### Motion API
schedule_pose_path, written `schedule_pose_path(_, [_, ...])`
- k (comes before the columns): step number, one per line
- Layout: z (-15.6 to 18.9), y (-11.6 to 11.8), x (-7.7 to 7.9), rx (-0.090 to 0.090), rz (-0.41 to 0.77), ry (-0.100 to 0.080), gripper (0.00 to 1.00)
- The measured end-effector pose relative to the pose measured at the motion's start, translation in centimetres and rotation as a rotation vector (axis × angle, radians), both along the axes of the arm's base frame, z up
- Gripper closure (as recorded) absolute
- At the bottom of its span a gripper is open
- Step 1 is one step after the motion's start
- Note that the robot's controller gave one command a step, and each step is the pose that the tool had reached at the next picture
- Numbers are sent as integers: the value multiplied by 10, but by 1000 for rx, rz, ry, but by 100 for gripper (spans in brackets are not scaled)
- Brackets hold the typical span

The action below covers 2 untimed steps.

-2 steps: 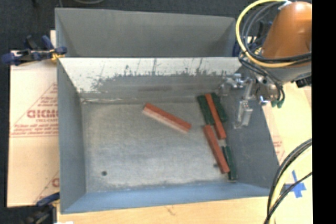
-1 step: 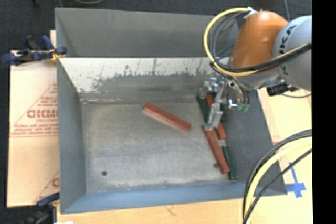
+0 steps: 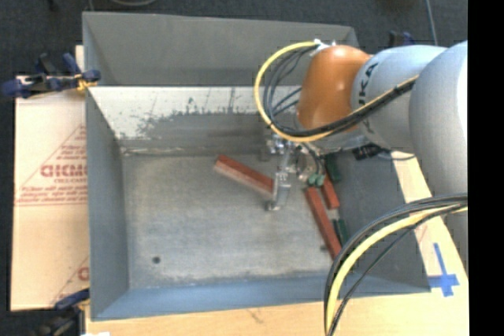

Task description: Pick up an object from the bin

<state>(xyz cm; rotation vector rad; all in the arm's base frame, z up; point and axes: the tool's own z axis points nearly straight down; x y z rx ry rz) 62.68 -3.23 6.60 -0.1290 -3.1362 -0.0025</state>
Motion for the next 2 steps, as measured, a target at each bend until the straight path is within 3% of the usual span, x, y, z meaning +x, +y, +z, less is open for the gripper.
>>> schedule_pose_path(1, [5, -3, 2, -3, -2, -8, 100])
schedule_pose_path(2, [160, 4, 6, -5, 23, -17, 100])
